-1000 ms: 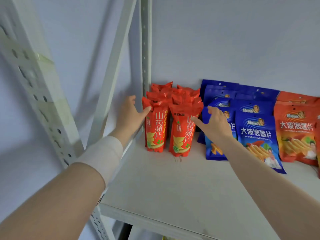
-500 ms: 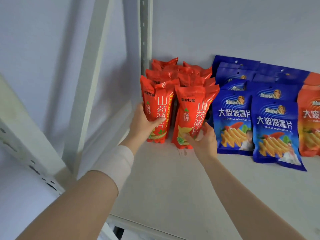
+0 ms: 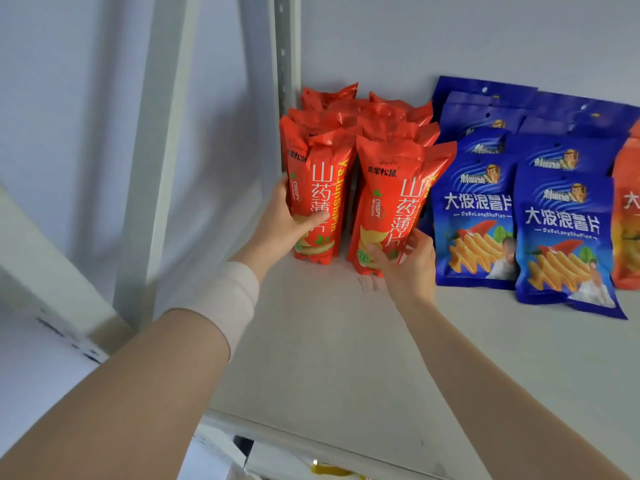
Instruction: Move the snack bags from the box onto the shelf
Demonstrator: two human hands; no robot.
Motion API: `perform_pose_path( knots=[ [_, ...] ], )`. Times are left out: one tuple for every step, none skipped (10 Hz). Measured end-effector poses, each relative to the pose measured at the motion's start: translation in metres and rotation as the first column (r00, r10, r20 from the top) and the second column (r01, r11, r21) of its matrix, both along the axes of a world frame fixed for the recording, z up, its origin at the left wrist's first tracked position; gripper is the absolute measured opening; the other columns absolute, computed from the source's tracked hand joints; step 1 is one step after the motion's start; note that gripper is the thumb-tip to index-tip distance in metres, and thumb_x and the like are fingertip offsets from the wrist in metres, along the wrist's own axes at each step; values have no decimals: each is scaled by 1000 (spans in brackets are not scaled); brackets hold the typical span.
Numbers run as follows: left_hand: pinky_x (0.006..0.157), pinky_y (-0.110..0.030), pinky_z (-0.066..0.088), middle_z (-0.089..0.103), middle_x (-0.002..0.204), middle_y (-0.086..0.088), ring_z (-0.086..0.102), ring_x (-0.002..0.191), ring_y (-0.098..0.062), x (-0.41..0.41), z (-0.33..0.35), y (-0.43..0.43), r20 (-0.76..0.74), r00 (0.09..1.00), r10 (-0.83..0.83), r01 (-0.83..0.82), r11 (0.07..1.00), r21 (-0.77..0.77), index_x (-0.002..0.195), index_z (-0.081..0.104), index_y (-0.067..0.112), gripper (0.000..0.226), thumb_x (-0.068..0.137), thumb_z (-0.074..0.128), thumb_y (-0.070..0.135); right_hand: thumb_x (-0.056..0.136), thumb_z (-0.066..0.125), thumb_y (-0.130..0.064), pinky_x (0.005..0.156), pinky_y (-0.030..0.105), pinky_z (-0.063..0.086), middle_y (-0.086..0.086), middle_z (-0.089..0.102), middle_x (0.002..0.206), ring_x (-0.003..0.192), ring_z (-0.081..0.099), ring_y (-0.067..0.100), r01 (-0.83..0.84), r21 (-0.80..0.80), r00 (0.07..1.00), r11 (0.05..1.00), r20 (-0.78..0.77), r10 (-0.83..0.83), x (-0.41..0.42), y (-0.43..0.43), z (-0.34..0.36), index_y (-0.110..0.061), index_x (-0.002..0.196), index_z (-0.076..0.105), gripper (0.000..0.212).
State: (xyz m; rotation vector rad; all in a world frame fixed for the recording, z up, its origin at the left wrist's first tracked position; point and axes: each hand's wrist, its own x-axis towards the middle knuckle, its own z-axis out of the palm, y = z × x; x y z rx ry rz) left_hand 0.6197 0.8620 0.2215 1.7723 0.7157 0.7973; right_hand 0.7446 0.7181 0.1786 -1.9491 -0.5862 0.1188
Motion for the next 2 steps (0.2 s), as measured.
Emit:
perform_pose_path(
  knots=[
    [105, -29, 36, 40, 143, 0, 40, 122, -5, -9, 0, -10, -67, 998, 1, 1, 1000, 30, 143, 23, 14, 84, 77, 75, 20, 74, 73, -43, 105, 43, 36, 10, 39, 138, 130, 36, 26, -43, -177, 997, 983, 52, 53, -3, -14, 7, -10, 140, 30, 85],
    [110, -38, 29, 31, 151, -9, 33, 137, -21, -23, -3, -25, -258, 945, 201, -174, 977, 126, 146, 20, 9, 88, 79, 72, 30, 85, 59, -47, 104, 40, 33, 13, 36, 140, 131, 33, 29, -35, -406, 980, 913, 163, 110, -5, -38, 10, -8, 142, 28, 76]
  ],
)
